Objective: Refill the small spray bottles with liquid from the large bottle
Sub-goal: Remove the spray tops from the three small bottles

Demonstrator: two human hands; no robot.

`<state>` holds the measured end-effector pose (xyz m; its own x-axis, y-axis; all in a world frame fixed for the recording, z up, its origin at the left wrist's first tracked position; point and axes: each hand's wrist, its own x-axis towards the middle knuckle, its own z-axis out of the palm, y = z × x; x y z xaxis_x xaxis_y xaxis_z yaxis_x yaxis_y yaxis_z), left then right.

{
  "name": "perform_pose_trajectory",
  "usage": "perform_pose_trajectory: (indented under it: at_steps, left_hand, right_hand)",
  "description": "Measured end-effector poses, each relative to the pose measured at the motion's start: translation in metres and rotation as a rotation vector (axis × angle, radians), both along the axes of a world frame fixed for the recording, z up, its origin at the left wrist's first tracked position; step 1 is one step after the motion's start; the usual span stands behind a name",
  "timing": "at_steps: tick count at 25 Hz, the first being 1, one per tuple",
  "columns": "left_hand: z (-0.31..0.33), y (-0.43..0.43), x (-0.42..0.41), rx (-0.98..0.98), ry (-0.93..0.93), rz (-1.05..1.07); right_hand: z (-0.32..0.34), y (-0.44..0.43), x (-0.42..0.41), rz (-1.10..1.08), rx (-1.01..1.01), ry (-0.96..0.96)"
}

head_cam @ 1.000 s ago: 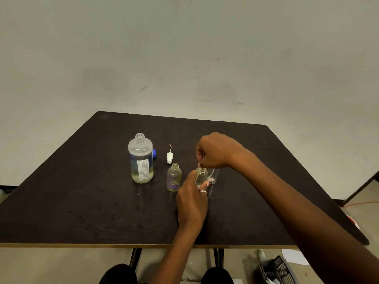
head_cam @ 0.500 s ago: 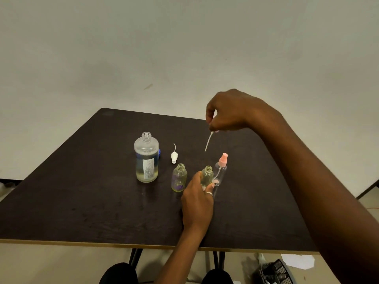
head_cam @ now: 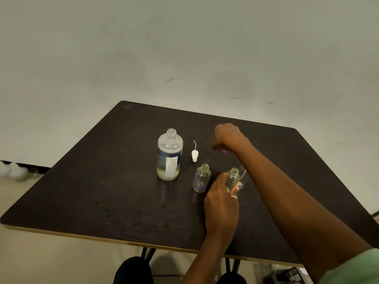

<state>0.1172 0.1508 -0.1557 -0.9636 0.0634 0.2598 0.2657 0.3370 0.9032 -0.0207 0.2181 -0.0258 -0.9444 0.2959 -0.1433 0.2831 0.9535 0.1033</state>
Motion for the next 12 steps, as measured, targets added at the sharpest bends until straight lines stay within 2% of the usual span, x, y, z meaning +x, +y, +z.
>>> perform_pose_trajectory:
  at_steps: [6,12]
  left_hand:
    - [-0.002,0.001,-0.001,-0.013,0.020,0.000]
    - [-0.003,0.002,-0.002,-0.032,0.009,-0.005]
  right_hand:
    - [-0.030,0.010,-0.013,-0.044,-0.068,-0.121]
    - [-0.037,0.018,-0.018,-0.060,-0.131,-0.121]
